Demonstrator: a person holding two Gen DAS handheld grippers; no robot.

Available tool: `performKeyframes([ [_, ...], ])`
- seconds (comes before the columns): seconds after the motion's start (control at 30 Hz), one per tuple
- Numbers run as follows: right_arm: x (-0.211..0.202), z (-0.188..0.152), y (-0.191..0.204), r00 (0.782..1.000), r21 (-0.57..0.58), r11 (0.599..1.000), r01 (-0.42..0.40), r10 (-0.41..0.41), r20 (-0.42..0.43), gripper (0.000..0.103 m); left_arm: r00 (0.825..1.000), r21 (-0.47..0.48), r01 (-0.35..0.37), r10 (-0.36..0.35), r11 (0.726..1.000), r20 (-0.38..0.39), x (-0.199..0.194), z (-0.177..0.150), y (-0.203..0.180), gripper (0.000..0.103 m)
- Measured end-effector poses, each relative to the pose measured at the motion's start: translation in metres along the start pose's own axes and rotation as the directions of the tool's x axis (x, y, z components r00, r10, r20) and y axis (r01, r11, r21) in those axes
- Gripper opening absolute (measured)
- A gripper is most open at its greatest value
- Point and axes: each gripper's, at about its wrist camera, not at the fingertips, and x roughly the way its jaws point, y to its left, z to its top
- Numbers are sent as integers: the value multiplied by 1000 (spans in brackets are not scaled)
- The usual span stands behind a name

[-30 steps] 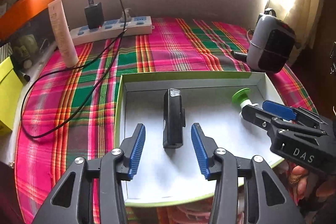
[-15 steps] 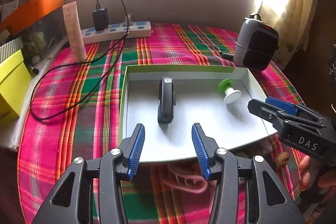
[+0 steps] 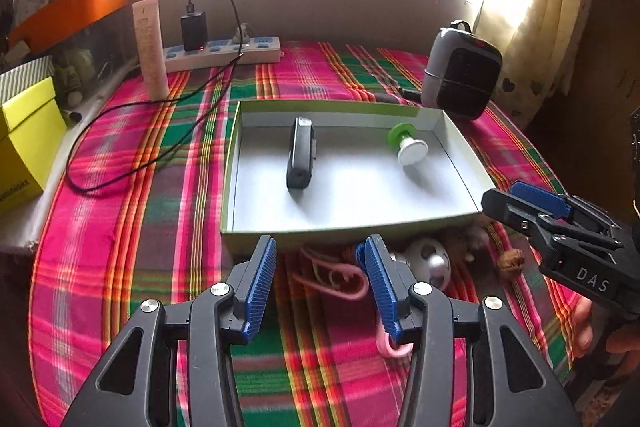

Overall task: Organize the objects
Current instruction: 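Open the left tool releasing the black device while the right tool releases the spool and withdraws, then grasp the pink plastic clip with the left tool while the right tool grasps the walnut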

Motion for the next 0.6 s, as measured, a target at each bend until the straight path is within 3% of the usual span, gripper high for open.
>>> performKeyframes([
  [0.6, -19, -45, -18, 999, -1, 999, 47, -47, -22, 57, 995, -2, 63, -63, 998, -78, 3, -43, -11, 45],
])
